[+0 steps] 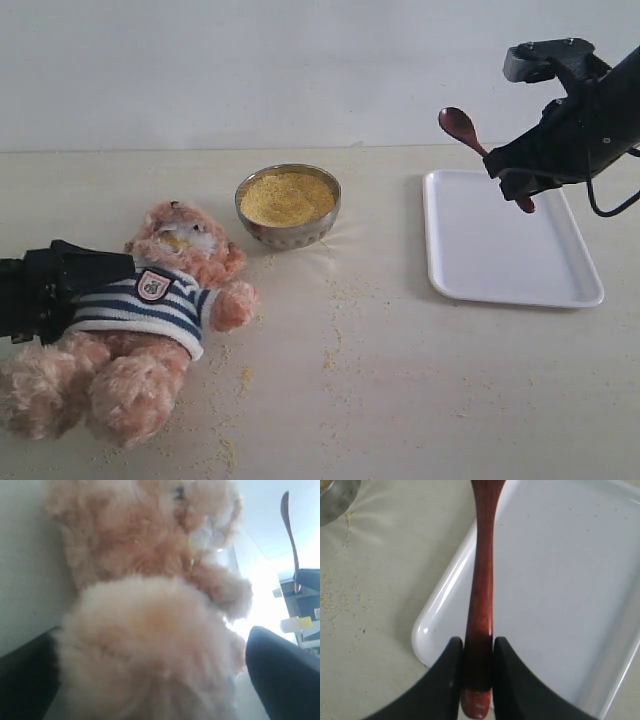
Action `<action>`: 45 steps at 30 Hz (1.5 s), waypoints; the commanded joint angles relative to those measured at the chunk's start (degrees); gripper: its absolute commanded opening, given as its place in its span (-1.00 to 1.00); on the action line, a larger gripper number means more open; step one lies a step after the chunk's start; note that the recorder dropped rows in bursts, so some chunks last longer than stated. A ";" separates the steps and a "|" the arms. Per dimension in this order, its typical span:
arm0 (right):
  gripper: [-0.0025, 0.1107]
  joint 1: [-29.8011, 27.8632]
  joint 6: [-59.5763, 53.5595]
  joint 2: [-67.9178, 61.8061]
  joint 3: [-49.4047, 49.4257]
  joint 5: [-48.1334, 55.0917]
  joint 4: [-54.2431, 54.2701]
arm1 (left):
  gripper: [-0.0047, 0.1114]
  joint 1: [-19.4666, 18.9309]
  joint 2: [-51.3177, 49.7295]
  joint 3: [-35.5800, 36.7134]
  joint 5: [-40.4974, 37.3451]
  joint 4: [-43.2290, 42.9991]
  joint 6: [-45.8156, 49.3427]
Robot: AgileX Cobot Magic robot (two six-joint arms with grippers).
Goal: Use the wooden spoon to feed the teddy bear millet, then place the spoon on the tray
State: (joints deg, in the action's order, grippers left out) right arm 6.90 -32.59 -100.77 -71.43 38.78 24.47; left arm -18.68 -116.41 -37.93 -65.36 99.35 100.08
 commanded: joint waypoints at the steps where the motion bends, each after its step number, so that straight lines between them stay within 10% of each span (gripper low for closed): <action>1: -0.96 -0.37 -0.50 0.24 0.05 -0.19 0.34 | 0.51 -3.82 0.11 -2.18 -4.50 0.05 -2.41; 14: -0.96 -0.37 -0.50 0.24 0.05 -0.48 0.45 | -0.33 -13.24 0.11 -3.56 -4.60 -5.53 -2.56; 24: -0.96 -0.37 -0.50 0.24 0.05 -0.87 0.45 | -0.14 -18.89 0.11 -4.22 -4.60 -5.32 -2.79; 31: -0.96 -0.37 -0.50 0.24 0.05 -0.97 0.45 | -0.84 -19.00 0.31 -4.57 -4.60 0.07 -6.87; 38: -0.96 -0.37 -0.50 0.24 0.05 -0.77 0.56 | -0.83 -19.00 5.83 -7.31 -4.60 0.60 -8.59; 45: -0.96 -0.37 -0.50 0.24 0.05 -1.72 0.56 | -0.83 -17.16 21.70 -6.32 30.71 0.60 -13.31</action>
State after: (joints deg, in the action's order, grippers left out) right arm 6.90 -32.59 -100.77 -71.43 37.91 24.67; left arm -37.14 -100.55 -45.19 -50.50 99.44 90.45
